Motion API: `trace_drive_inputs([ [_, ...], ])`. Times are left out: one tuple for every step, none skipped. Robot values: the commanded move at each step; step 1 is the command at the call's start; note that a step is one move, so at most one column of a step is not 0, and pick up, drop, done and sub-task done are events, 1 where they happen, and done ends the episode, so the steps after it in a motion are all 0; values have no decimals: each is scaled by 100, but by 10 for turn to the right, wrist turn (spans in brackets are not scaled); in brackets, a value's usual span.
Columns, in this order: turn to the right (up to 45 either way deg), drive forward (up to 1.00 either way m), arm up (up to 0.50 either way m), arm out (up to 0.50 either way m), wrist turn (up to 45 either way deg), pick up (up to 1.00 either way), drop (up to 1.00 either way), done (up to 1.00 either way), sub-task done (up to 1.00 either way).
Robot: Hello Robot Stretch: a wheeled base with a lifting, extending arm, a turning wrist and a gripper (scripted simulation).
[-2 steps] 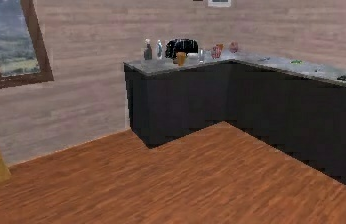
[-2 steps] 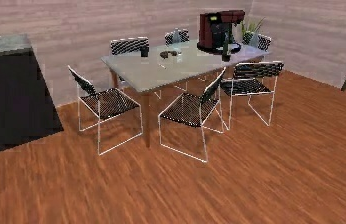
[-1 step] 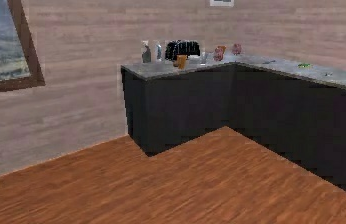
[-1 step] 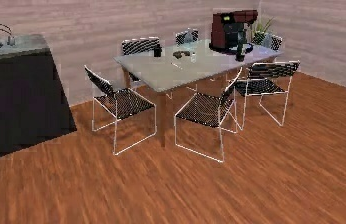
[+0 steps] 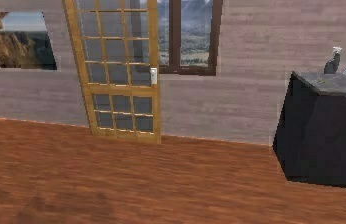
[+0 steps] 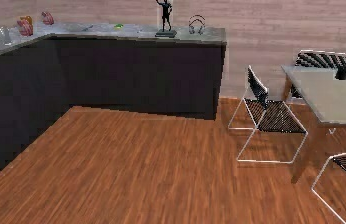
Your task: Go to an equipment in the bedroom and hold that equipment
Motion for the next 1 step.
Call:
trace_drive_inputs([
  [-90, 0, 0, 0, 0, 0, 0, 0, 0],
])
